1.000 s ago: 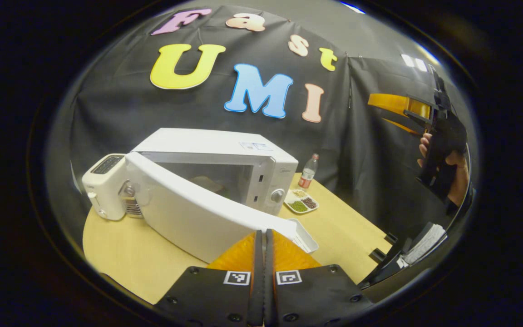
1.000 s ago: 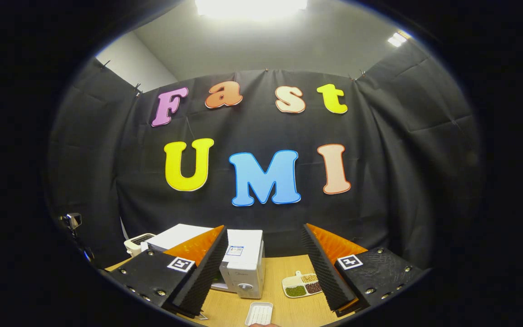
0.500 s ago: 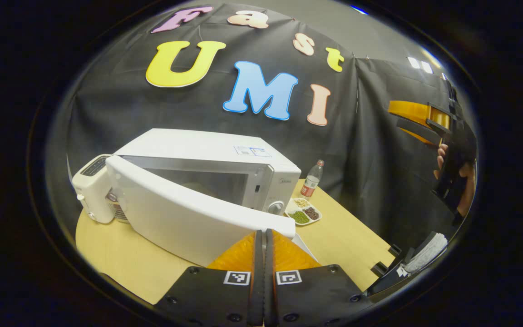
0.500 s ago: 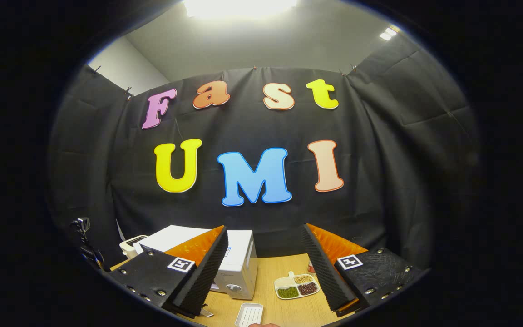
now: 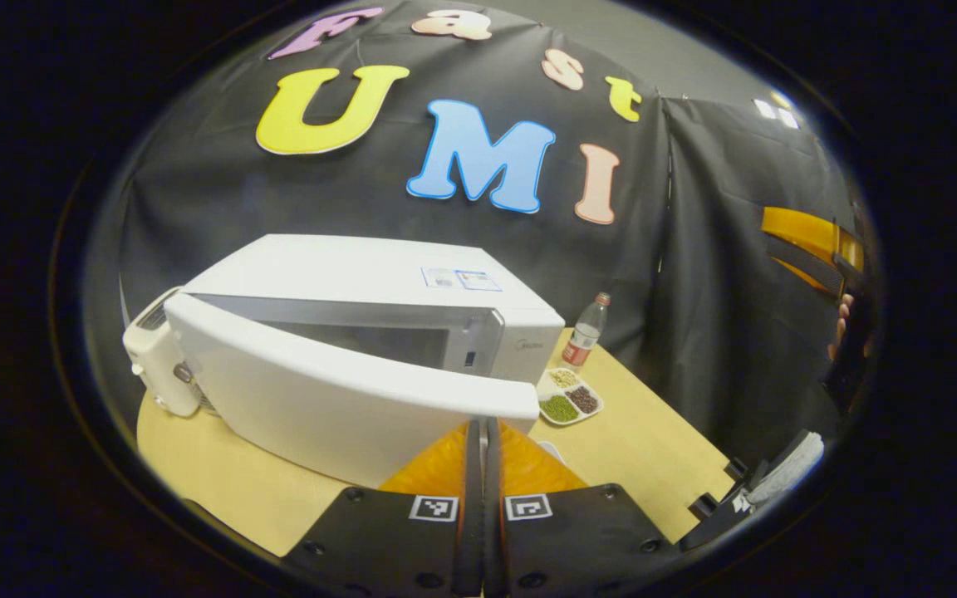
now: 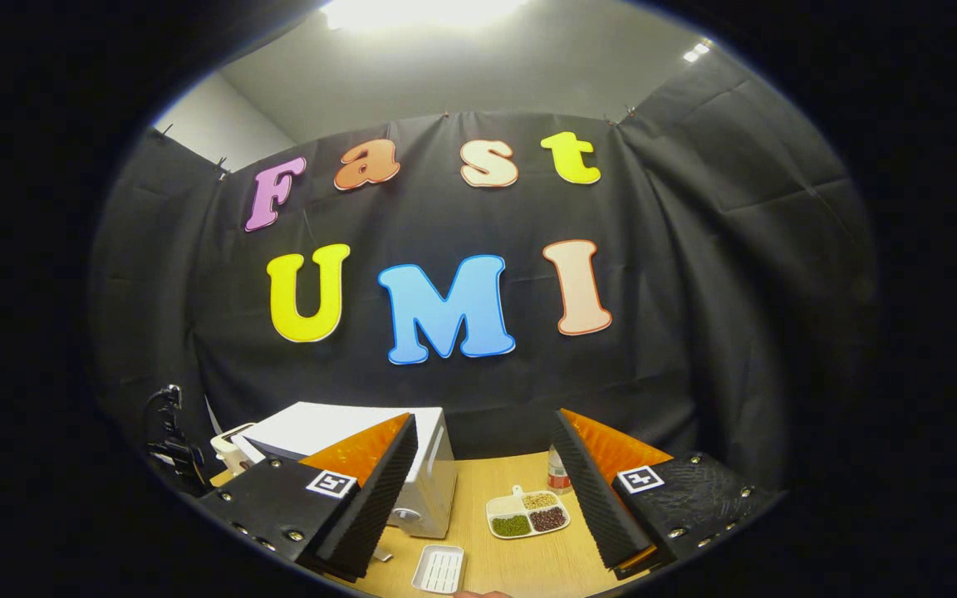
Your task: Open the microwave oven with the left hand, put the food in, and close the microwave oven.
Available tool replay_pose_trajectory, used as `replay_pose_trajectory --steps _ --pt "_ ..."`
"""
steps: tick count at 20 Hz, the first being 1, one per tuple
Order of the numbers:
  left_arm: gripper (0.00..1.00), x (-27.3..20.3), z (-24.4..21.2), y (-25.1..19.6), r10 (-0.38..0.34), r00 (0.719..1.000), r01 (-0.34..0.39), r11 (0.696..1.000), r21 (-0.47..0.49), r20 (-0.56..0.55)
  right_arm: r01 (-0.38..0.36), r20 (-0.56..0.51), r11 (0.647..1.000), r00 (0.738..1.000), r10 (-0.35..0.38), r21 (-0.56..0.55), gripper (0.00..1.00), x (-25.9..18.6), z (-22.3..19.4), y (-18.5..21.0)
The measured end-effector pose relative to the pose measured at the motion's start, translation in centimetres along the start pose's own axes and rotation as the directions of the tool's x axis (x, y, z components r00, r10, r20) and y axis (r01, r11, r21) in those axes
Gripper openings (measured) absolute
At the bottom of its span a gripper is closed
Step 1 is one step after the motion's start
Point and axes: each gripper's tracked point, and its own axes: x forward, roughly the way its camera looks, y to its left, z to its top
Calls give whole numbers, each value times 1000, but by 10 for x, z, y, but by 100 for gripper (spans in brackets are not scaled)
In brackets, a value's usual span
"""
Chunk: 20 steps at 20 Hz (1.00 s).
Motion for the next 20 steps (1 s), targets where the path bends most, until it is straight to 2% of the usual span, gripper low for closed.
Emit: replay_pose_trajectory --steps 10,20 --pt "7 41 19 1 32 999 -33 999 -15 -21 48 -26 998 999 -47 39 98 1 -12 -30" --pt "7 68 33 7 50 999 -50 998 -34 -18 90 -4 996 996 -90 11 98 14 -4 -60"
